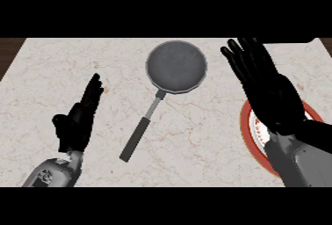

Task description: Pick the can from the plate and place it in the pan

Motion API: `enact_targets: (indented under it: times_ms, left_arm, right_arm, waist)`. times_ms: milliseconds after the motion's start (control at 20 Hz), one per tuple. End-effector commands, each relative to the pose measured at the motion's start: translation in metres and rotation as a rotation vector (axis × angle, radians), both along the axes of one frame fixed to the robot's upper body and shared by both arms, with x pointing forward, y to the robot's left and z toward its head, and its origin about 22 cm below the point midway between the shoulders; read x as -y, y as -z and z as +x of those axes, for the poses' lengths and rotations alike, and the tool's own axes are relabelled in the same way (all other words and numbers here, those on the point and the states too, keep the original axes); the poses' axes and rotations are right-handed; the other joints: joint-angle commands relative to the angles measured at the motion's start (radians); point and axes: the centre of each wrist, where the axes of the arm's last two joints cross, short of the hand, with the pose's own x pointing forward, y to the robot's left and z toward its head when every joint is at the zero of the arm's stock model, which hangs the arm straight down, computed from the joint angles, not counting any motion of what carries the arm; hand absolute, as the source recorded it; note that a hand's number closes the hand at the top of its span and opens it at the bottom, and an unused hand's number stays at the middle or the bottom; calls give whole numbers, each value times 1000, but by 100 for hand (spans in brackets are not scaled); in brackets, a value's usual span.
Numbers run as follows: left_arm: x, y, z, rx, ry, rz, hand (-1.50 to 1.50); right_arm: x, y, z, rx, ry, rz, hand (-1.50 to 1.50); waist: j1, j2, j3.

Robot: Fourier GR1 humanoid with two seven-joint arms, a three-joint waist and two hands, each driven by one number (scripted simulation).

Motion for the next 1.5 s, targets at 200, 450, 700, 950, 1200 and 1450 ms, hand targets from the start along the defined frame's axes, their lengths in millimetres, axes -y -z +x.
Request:
enact_targets:
  times_ms: [200,450,700,950,1200,1450]
  left_arm:
    - [-60,30,-24,-110,-57,206,0]
    - [-66,41,-33,-178,-96,218,0]
    - [-80,37,-44,-172,-51,209,0]
    - [-72,37,-47,-172,-9,218,0]
    - [-74,46,-39,-173,-30,228,0]
    - [-72,38,-46,-164,-22,209,0]
  right_arm:
    - [116,26,19,-377,425,-35,-150]
    - [214,68,-20,-721,971,-199,-150]
    - [272,41,-55,-774,971,-626,-150]
    - [281,-8,-46,-727,870,-892,-150]
    - [263,-34,-29,-738,643,-1023,-150]
    - [240,-63,-5,-754,523,-1110,-150]
  waist:
    - [23,-29,-12]
    - [-40,-33,-14]
    - [-1,-38,-13]
    - [15,-35,-13]
    - [17,-33,-13]
    - [33,-33,-13]
